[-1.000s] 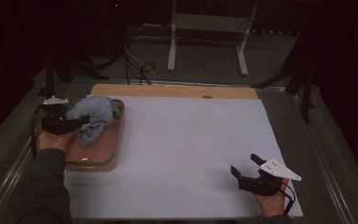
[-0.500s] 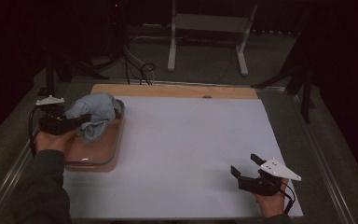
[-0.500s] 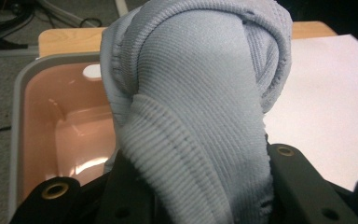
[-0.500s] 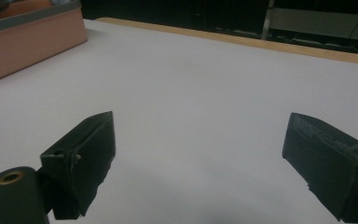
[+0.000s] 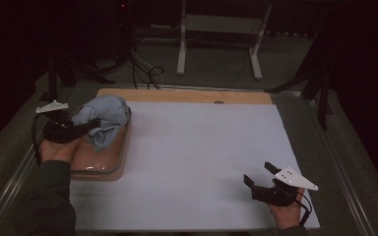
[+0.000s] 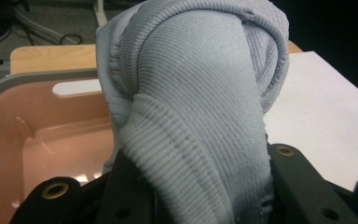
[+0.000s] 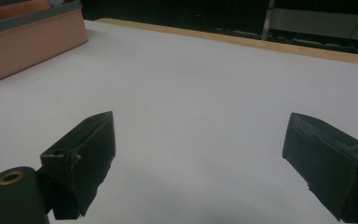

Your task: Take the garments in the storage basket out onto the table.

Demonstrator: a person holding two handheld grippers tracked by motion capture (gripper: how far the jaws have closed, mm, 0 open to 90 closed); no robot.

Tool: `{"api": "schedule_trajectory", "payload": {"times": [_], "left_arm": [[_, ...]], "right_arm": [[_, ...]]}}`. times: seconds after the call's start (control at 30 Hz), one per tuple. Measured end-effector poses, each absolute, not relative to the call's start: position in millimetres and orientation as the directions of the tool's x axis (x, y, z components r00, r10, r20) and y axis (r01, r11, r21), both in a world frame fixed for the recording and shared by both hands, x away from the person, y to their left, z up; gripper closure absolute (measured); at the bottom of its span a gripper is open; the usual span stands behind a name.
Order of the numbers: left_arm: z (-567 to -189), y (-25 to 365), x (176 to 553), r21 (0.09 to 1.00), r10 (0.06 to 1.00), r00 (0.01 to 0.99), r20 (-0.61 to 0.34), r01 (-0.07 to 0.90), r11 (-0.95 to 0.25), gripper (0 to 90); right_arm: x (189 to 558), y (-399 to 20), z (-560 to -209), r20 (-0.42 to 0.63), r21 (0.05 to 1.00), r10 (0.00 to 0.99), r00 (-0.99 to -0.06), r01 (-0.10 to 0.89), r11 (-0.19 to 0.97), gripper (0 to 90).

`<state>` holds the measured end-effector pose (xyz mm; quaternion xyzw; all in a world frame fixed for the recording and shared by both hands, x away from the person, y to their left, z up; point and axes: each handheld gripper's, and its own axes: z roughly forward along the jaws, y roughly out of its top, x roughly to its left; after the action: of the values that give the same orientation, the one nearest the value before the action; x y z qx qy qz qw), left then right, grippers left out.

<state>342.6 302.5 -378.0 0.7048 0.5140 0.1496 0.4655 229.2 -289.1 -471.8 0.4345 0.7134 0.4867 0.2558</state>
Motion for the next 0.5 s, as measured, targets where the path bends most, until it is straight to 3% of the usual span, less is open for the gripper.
{"api": "schedule_trajectory", "payload": {"times": [0.5], "left_arm": [[-371.7,278.2,340.9,0.821,0.818,0.493,-0.296,0.569,-0.047,67.7]], "right_arm": [[229.3,-288.8,-472.0,0.060,0.916,0.868,-0.492,0.373,0.148,9.6]]}}
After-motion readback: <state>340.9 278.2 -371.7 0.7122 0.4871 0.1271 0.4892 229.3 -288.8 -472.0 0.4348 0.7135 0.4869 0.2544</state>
